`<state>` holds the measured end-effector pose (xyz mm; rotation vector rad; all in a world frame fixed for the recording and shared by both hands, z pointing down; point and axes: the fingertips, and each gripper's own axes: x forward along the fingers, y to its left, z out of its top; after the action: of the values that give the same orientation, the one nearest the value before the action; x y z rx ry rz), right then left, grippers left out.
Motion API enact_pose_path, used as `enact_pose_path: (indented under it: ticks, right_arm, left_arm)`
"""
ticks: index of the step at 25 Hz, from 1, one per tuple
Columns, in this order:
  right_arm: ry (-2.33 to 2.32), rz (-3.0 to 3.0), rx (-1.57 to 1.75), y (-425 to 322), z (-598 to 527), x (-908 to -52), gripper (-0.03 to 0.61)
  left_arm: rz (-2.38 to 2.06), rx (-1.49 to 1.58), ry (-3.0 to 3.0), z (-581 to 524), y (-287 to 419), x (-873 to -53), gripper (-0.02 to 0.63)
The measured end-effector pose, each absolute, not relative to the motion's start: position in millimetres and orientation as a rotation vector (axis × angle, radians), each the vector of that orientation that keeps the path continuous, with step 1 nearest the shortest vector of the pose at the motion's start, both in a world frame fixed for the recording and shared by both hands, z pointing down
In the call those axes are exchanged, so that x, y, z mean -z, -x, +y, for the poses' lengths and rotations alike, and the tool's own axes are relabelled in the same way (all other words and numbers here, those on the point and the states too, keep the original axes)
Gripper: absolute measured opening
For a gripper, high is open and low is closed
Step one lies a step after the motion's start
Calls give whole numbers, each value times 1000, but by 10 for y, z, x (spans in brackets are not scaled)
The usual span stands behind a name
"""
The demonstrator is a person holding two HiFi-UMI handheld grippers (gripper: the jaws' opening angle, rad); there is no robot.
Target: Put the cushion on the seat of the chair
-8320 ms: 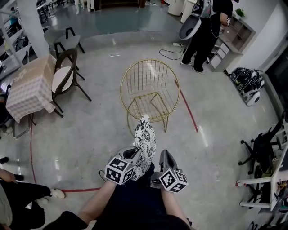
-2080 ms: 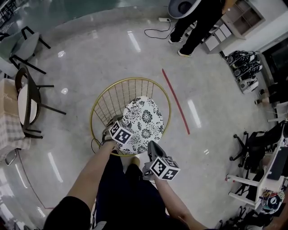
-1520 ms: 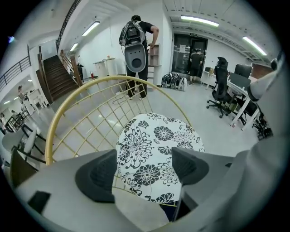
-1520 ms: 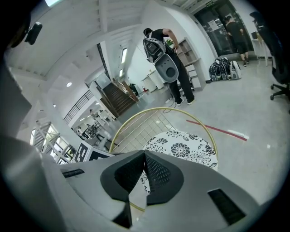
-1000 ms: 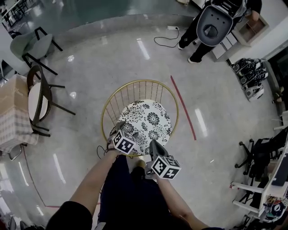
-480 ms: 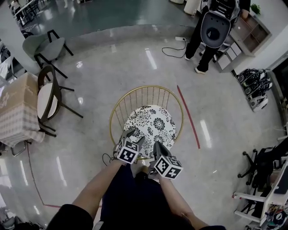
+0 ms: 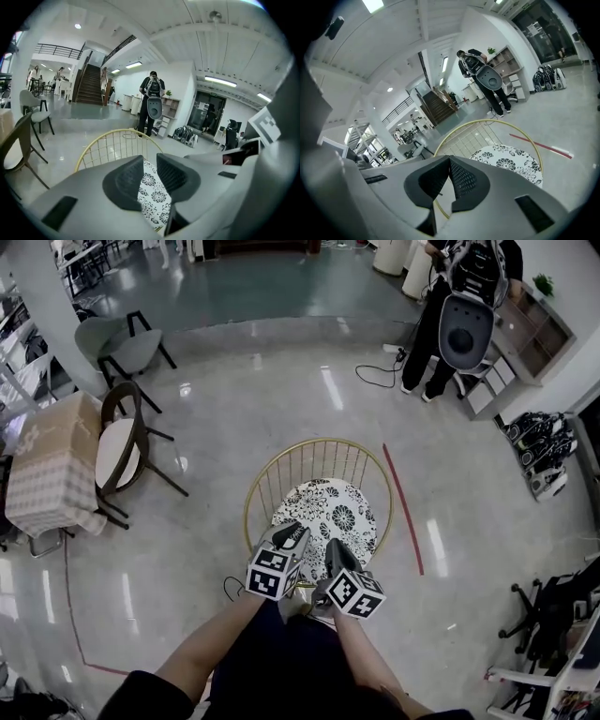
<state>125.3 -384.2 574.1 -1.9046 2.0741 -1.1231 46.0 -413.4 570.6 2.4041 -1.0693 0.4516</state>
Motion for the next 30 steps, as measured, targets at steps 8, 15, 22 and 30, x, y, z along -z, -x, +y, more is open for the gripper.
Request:
enact_pose_path:
  ticks: [8,15,22,30]
  right_arm:
    - [1859,2126,830,-1161,-4042,-5058,-6]
    - [1793,2194,595,-1017,-3993,-4526,-8]
    - [1794,2238,572,-944,-3967,-4513,-9]
    - [1816,2219,579,-1005,-3915,-4554,-9]
  left_arm:
    - [-1083,-277,-2460,-4126,-406,-5083,21]
    - [-1082,-204,-2504,-3943,-319,-4702,18]
    - [-1107,-228,-2526,-3899,-291,-4718,20]
    - [-1098,-244,-2524,-3900,-305,-4803,20]
